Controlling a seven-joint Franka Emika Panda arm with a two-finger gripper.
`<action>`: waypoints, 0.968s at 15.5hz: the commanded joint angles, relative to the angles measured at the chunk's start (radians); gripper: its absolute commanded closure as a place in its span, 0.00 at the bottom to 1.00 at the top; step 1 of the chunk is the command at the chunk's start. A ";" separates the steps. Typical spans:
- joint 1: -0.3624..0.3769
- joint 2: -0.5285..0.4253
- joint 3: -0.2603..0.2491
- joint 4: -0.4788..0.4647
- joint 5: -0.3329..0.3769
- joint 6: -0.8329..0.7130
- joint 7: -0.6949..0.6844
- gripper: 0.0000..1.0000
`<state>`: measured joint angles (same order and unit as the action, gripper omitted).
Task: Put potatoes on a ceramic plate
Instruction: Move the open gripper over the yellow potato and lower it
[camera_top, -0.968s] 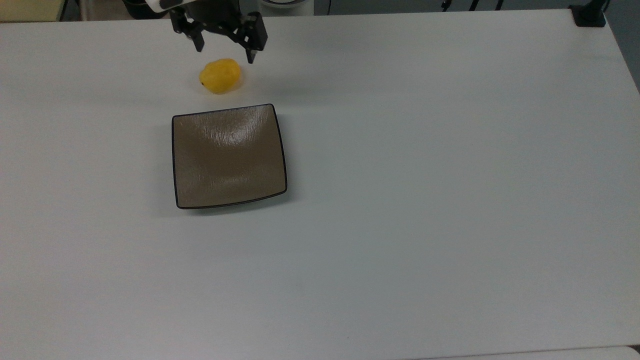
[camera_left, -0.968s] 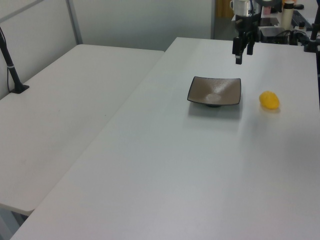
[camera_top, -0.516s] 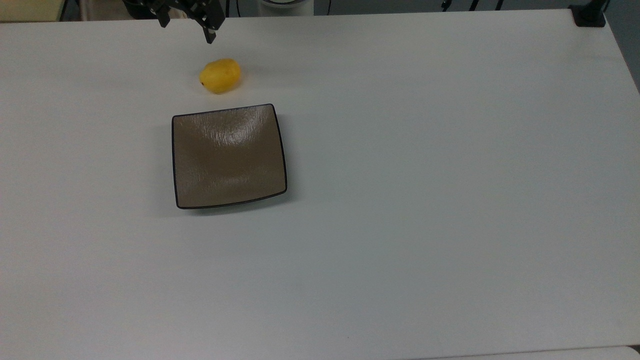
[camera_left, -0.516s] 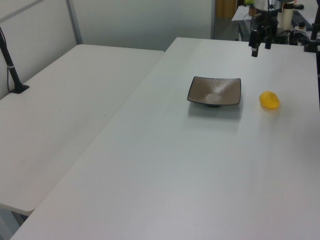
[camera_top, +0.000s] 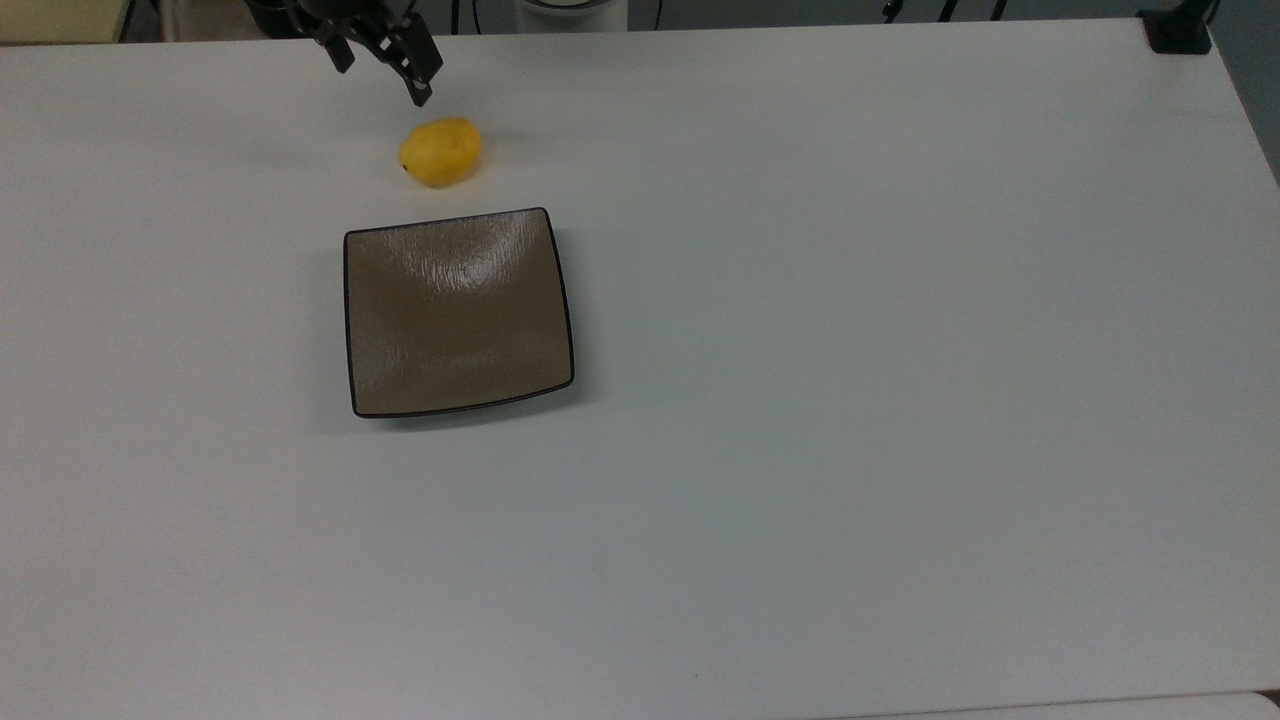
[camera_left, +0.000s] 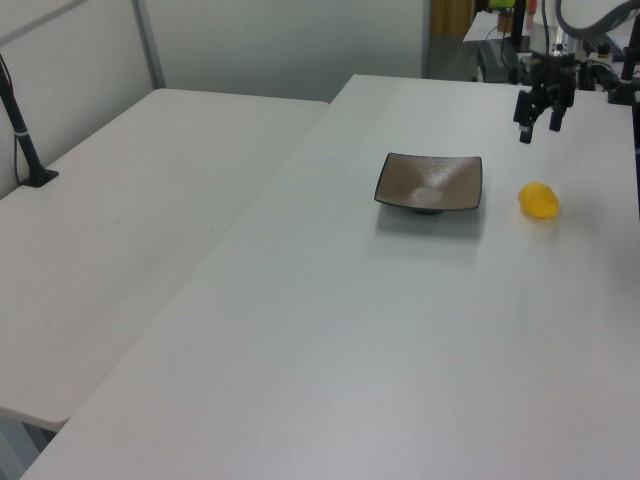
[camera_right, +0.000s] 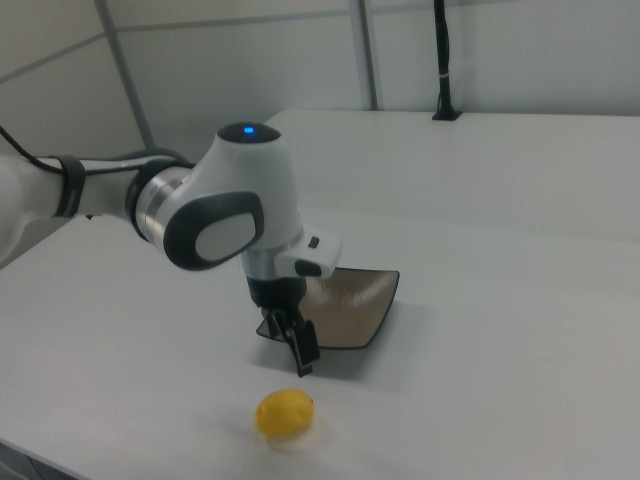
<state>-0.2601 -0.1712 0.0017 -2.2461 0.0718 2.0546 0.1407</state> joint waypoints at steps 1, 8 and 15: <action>-0.007 -0.022 0.006 -0.113 0.029 0.128 -0.012 0.00; 0.004 0.067 0.006 -0.136 0.057 0.222 -0.010 0.00; 0.015 0.099 0.006 -0.165 0.057 0.279 -0.013 0.00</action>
<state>-0.2545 -0.0604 0.0052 -2.3756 0.1062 2.2986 0.1407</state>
